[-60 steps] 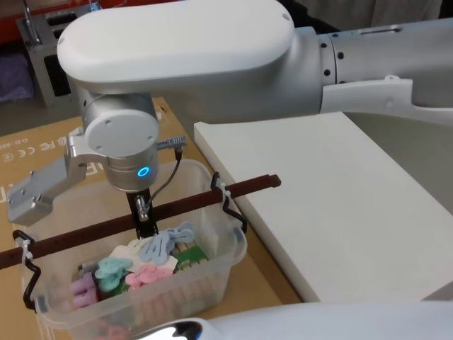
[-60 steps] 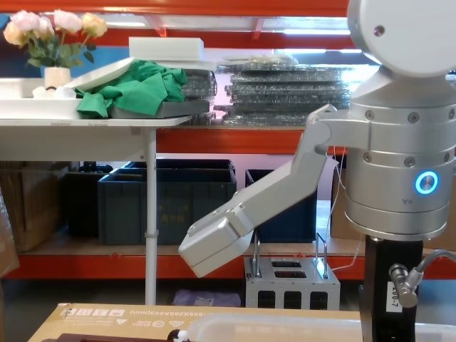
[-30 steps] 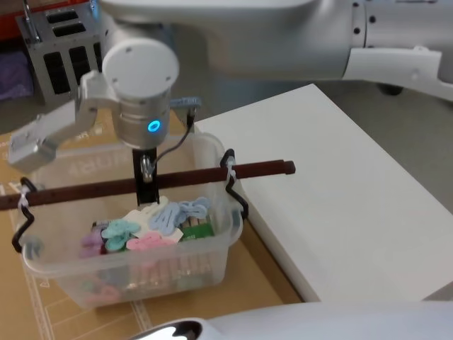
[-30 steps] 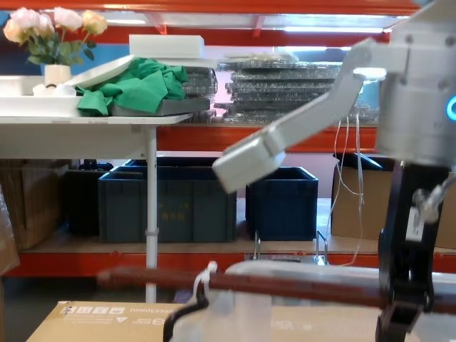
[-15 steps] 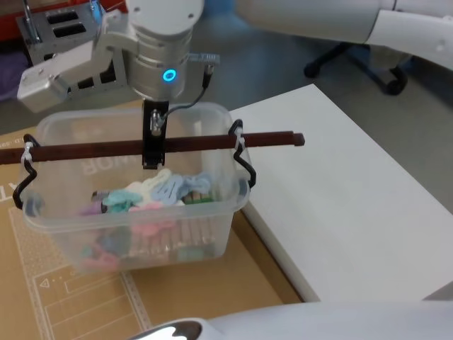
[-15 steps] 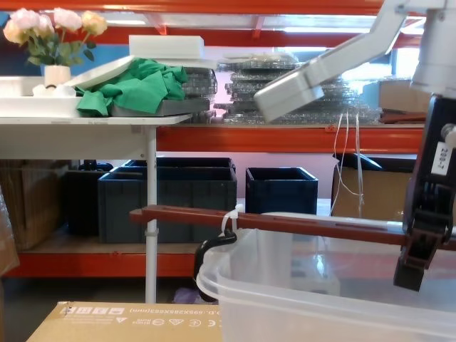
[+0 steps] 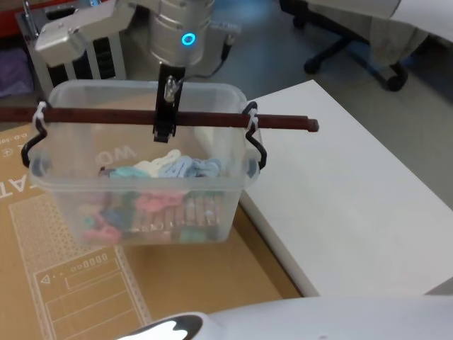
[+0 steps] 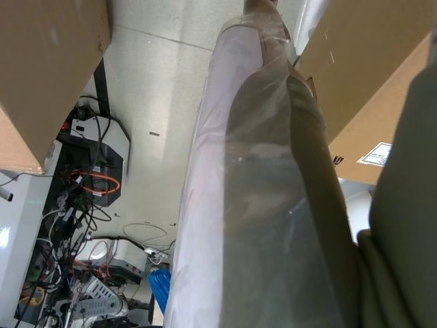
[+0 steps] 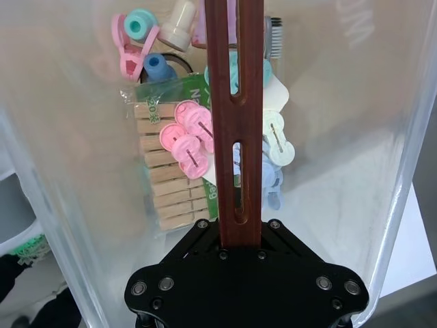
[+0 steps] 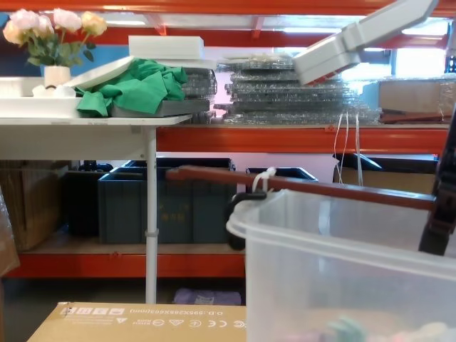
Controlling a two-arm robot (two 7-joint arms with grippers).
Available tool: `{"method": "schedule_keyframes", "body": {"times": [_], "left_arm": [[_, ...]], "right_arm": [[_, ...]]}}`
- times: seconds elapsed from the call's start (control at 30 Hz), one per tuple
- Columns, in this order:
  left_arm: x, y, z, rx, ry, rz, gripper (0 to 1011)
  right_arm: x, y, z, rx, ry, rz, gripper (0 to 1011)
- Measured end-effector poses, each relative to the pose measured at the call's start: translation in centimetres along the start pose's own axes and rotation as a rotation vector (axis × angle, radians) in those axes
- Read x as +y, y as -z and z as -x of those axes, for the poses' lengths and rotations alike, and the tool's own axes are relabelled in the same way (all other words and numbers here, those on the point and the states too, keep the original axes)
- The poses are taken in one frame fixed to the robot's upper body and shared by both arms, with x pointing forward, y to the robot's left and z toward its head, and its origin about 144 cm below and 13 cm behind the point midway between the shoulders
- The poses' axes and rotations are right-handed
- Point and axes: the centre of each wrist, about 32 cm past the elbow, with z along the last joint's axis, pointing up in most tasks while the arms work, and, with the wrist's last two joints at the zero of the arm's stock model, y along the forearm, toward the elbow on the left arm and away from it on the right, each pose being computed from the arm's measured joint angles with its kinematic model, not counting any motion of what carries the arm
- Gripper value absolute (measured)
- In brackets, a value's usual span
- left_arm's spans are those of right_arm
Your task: Use one hand to grasp the basket and place it at the designated location.
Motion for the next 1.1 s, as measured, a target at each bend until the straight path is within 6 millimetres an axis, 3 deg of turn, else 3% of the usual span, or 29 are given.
{"method": "schedule_keyframes", "body": {"times": [0.73, 0.93, 1.1], "left_arm": [[0.0, 0.0, 0.0, 0.001, 0.0, 0.0, 0], [0.0, 0.0, 0.0, 0.0, 0.0, 0.0, 0], [0.0, 0.0, 0.0, 0.001, 0.0, -0.001, 0]], "right_arm": [[-3.1, 3.5, 4.3, 0.193, 0.034, 0.028, 0], [-4.2, 4.9, 6.0, 0.276, 0.048, 0.041, 0], [-5.4, 7.5, 8.9, 0.421, 0.059, 0.07, 0]]}}
